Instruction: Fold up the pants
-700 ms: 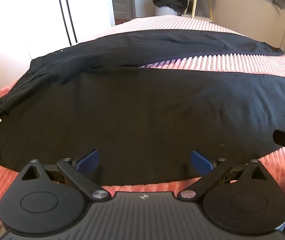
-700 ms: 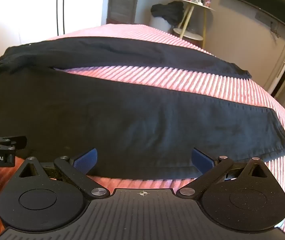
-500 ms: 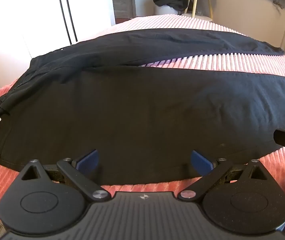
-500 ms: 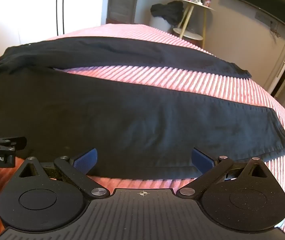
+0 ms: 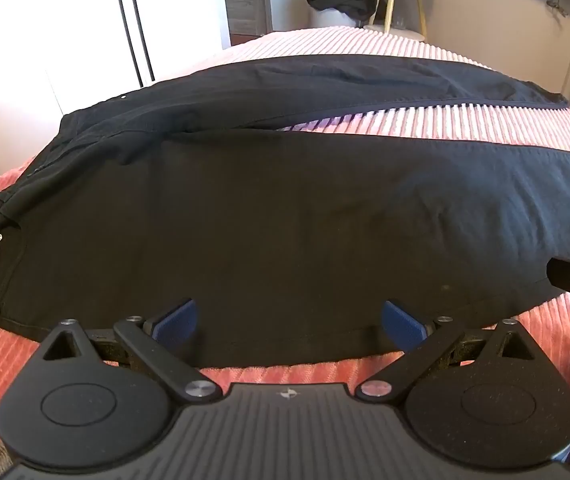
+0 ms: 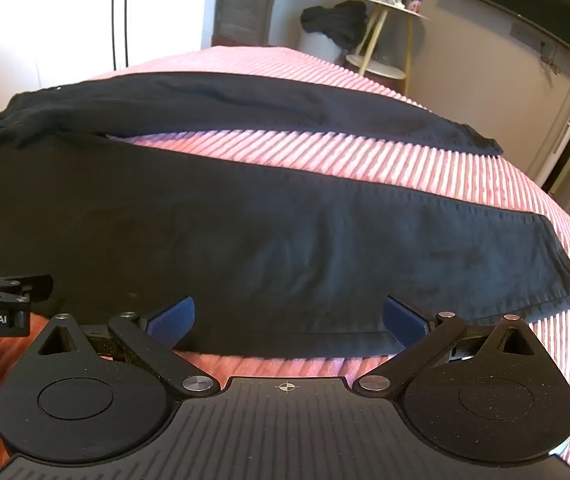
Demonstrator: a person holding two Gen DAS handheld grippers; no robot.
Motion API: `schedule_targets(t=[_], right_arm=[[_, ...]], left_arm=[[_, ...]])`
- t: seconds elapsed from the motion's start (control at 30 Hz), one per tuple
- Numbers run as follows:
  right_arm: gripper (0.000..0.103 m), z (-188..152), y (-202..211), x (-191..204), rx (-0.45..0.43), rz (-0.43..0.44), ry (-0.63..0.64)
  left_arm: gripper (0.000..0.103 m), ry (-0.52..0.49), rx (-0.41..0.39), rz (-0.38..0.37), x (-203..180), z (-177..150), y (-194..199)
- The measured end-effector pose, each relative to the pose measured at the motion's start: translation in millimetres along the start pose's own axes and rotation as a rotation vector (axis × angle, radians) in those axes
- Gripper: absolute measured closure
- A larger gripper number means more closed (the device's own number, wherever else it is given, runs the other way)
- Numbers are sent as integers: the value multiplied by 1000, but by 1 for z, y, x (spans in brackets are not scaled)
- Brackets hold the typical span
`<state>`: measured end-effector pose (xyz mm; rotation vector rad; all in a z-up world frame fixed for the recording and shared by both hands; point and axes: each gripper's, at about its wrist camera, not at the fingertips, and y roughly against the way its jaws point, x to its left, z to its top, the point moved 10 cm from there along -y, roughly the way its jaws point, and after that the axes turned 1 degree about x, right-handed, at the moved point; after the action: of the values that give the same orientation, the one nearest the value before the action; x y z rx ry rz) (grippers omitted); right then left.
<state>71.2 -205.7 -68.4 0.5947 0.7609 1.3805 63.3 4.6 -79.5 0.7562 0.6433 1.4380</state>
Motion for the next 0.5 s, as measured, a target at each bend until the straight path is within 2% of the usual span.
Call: schedule_targets(t=[0.5], right_arm=[[0,0,1,0,1,0,-1]], left_arm=[[4,4,6,-1,-5,-4,-4]])
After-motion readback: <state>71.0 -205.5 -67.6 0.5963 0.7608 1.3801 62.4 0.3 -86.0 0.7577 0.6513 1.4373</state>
